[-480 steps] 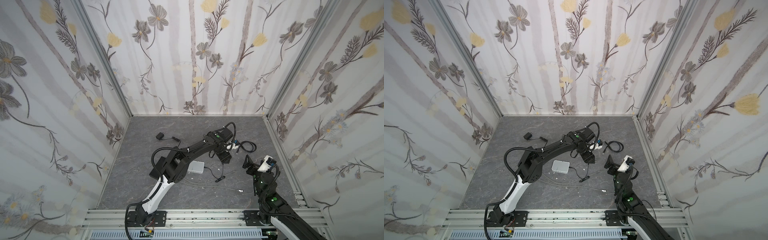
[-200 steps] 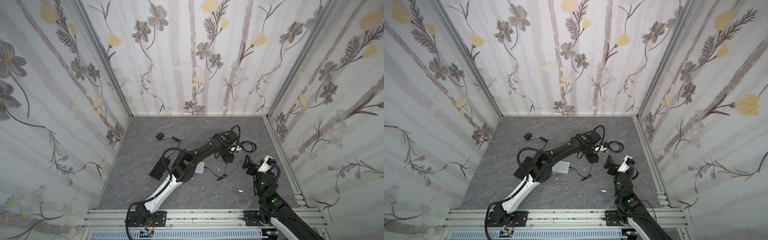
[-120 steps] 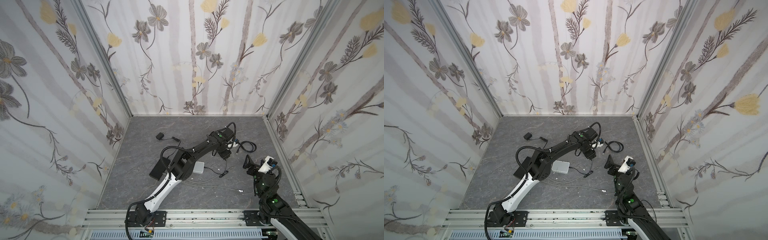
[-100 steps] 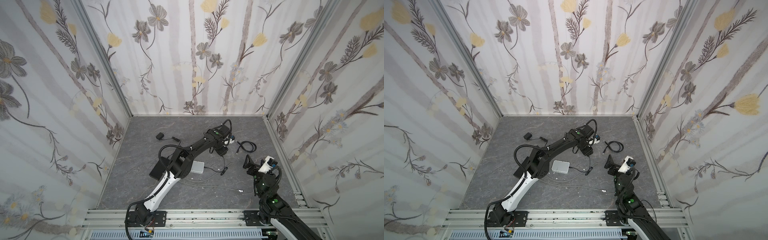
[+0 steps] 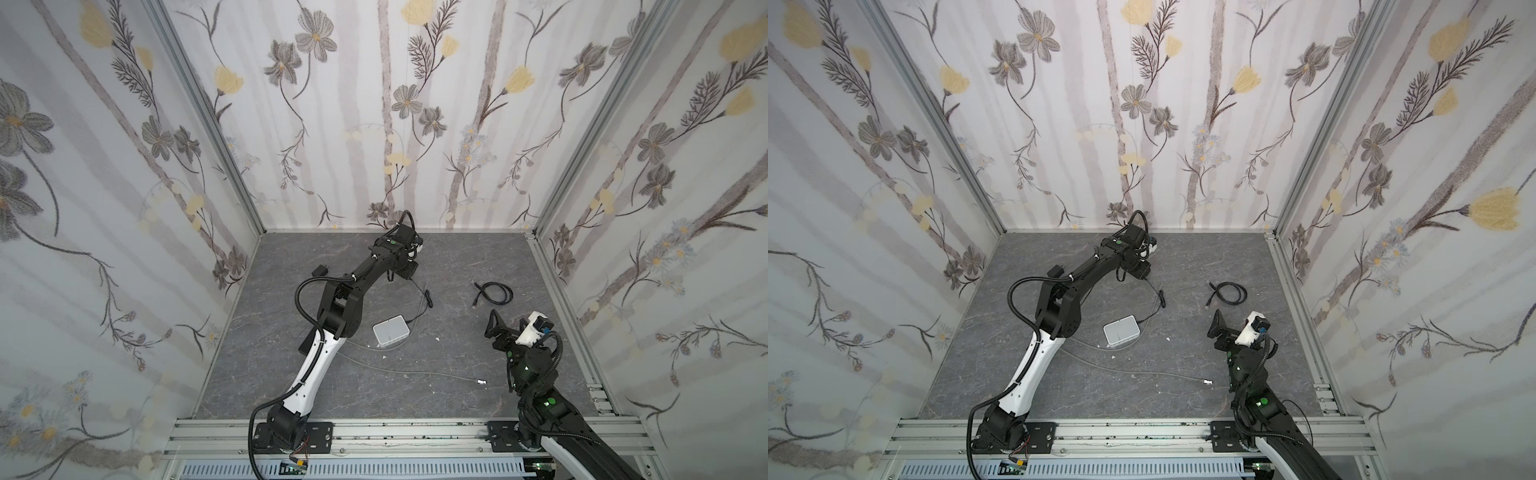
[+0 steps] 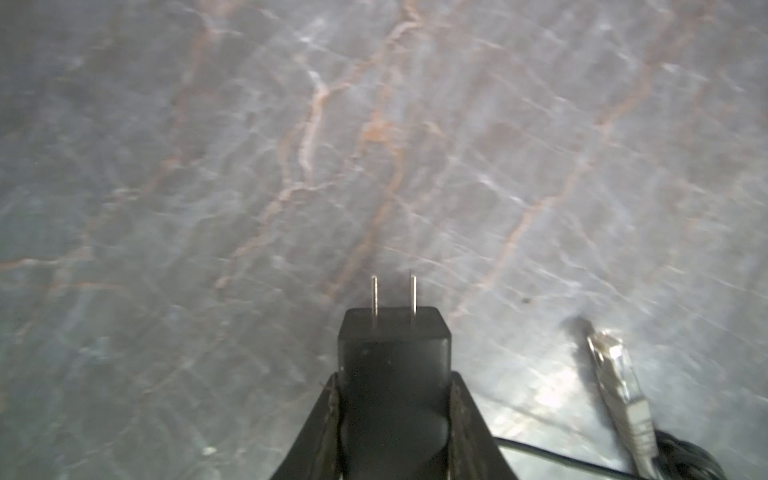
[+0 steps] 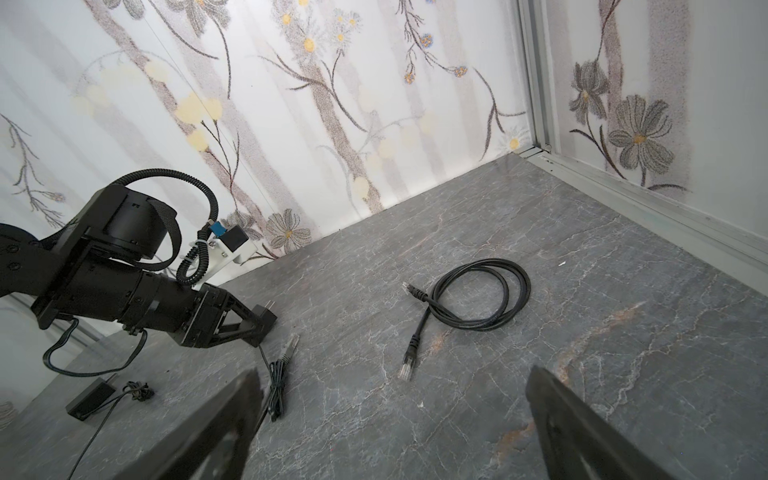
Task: Insert the plug into the switch port
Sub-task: 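Close the left gripper on the black power adapter and lift it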
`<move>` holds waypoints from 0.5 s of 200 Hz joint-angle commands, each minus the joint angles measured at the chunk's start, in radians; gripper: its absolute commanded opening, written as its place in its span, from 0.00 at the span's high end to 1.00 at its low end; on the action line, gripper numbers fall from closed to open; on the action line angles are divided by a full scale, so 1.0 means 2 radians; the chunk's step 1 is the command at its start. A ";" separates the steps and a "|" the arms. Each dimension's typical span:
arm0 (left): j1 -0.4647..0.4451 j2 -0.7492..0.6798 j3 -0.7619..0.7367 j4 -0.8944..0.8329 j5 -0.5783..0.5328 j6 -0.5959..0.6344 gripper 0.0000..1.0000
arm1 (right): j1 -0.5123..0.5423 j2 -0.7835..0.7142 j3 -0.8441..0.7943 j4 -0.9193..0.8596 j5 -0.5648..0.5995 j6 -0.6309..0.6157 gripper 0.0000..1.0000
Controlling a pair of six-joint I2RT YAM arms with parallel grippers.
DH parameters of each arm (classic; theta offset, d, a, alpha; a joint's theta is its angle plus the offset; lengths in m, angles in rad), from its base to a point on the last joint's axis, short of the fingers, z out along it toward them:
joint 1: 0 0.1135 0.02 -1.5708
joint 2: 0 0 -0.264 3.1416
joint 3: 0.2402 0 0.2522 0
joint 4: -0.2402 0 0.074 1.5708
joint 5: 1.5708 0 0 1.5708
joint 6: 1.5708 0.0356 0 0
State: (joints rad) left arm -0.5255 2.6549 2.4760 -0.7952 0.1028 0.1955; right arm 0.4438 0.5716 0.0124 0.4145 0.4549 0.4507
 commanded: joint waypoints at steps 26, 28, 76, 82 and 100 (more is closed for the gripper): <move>0.053 0.022 0.030 0.027 -0.034 -0.046 0.79 | 0.000 0.005 0.000 0.017 -0.006 -0.006 0.00; 0.055 0.022 0.030 0.028 -0.032 -0.048 0.79 | 0.000 0.004 0.000 0.017 -0.006 -0.006 0.00; 0.066 0.013 0.030 0.034 0.016 -0.064 0.58 | 0.000 0.020 0.004 0.024 -0.017 -0.014 0.00; 0.066 0.010 0.029 0.035 0.021 -0.069 0.46 | 0.000 0.024 0.005 0.025 -0.021 -0.015 0.00; 0.061 -0.011 0.018 0.037 0.033 -0.083 0.32 | 0.001 0.041 0.009 0.031 -0.034 -0.020 0.00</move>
State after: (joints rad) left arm -0.3969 2.6877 2.5244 -0.7486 0.1108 0.0742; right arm 0.4438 0.6216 0.0151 0.4221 0.4316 0.4316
